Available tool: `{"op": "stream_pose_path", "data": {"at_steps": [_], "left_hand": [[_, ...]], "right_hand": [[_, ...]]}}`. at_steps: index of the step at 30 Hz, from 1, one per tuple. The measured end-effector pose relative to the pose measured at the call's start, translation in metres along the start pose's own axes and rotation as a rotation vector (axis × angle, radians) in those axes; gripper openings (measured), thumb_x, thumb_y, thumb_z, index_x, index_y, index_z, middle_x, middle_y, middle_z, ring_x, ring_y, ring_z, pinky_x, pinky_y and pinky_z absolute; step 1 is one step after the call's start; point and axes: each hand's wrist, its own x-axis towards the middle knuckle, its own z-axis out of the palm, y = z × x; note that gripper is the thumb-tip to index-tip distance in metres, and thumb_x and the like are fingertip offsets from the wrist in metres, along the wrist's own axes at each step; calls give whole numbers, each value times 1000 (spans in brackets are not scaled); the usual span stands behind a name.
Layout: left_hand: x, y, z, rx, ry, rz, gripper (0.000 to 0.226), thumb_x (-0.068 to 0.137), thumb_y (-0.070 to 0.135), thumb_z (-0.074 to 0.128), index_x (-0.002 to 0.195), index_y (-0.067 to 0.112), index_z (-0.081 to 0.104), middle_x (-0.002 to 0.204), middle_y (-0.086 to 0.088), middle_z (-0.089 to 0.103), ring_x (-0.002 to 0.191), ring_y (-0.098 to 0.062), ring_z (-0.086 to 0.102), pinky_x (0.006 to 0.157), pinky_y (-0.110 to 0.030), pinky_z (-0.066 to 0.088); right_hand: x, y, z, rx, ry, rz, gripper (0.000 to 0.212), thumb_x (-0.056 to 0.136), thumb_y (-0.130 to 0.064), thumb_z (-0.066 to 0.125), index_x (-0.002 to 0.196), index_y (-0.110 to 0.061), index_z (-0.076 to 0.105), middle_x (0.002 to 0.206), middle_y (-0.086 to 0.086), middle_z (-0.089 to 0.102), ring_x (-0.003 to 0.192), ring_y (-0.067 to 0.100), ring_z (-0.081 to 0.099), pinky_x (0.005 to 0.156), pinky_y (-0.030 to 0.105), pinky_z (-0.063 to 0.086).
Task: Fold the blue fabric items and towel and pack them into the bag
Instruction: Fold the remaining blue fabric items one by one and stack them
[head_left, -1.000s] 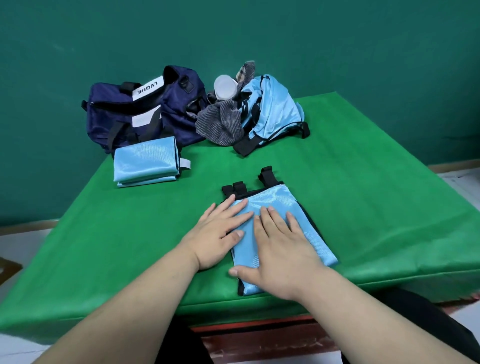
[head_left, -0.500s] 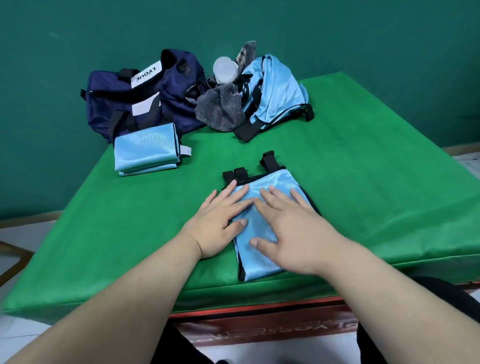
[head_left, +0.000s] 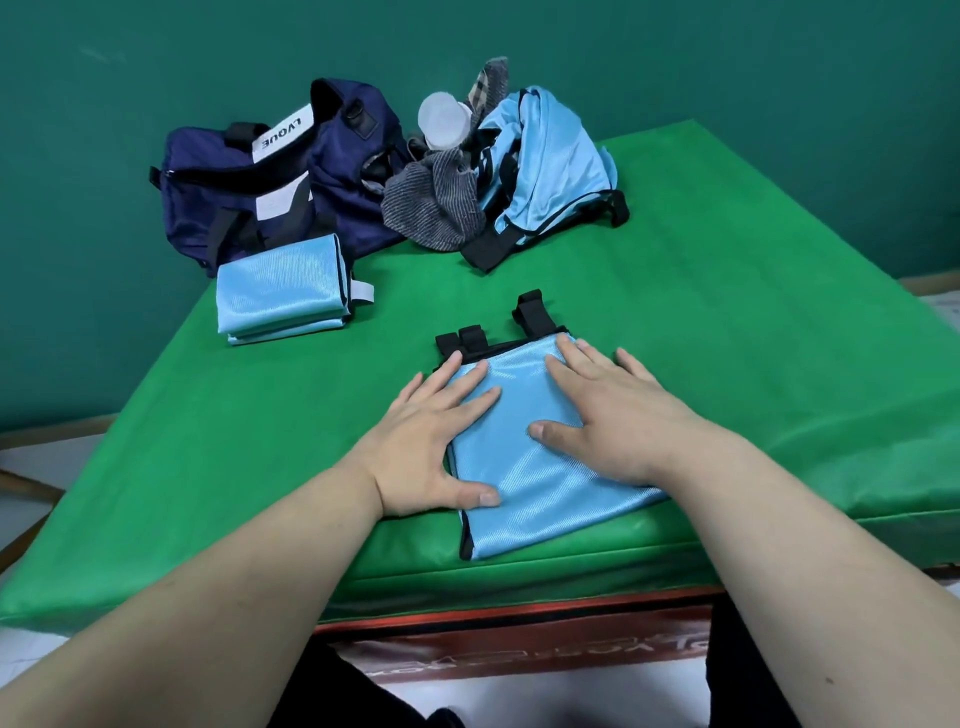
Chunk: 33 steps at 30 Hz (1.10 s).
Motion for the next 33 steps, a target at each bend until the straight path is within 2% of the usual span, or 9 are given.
{"op": "stream_pose_path", "data": {"at_steps": [5, 8, 12, 15, 19, 23, 27, 30, 33], "left_hand": [[-6, 1, 0, -101, 89, 15, 109, 67, 99, 19, 155, 34, 23, 164, 16, -5, 148, -7, -23, 123, -51, -2], [-18, 4, 5, -203, 147, 25, 97, 74, 94, 17, 151, 37, 25, 164, 14, -1, 150, -8, -18, 122, -54, 2], [-46, 19, 13, -309, 194, 42, 95, 76, 93, 17, 151, 36, 25, 164, 11, 3, 151, -8, -12, 123, -52, 2], [-75, 35, 25, -334, 295, 56, 93, 76, 91, 31, 152, 36, 28, 165, 14, 5, 152, -10, -6, 123, -51, 5], [-99, 53, 35, -439, 371, -28, 85, 72, 79, 63, 145, 44, 37, 160, 26, 16, 151, -5, 2, 122, -51, 16], [-107, 63, 36, -322, 391, -7, 74, 72, 70, 67, 138, 43, 48, 154, 28, 27, 147, 5, 9, 120, -40, 22], [-108, 61, 43, -194, 520, 53, 53, 78, 55, 70, 126, 33, 63, 142, 19, 49, 141, -1, 30, 113, -38, 33], [-105, 58, 44, -139, 534, 50, 48, 76, 40, 80, 120, 31, 66, 136, 16, 56, 137, -5, 37, 110, -37, 33], [-101, 57, 44, -121, 516, 32, 44, 77, 35, 80, 119, 31, 67, 130, 18, 59, 131, -6, 43, 108, -37, 38]], "right_hand": [[-15, 11, -2, 329, 129, -24, 66, 96, -52, 53, 154, -27, 33, 166, -8, 7, 152, 4, 2, 125, 33, 3], [-38, 20, -1, 458, 169, -17, 62, 95, -44, 60, 151, -27, 40, 164, -11, 17, 150, 1, 7, 123, 25, 7], [-76, 27, 8, 428, 176, -31, 83, 76, -70, 55, 148, -30, 44, 158, -20, 25, 149, -4, 10, 124, 27, 12], [-95, 28, 15, 412, 217, -40, 79, 69, -68, 54, 139, -31, 55, 152, -21, 37, 147, -2, 19, 122, 27, 18], [-104, 27, 21, 410, 264, -56, 58, 73, -47, 67, 127, -27, 65, 145, -17, 46, 146, 4, 27, 120, 23, 20], [-110, 28, 23, 388, 287, -57, 44, 74, -34, 72, 117, -25, 70, 136, -18, 49, 142, 8, 34, 116, 20, 20], [-110, 26, 28, 376, 311, -64, 43, 72, -37, 70, 113, -25, 71, 133, -15, 51, 138, 8, 38, 115, 21, 23], [-107, 25, 30, 373, 373, -89, 38, 72, -36, 70, 107, -23, 73, 129, -14, 53, 134, 10, 42, 114, 28, 30], [-104, 26, 30, 363, 399, -99, 34, 71, -33, 71, 104, -23, 74, 126, -13, 55, 131, 11, 45, 112, 27, 32]]}}
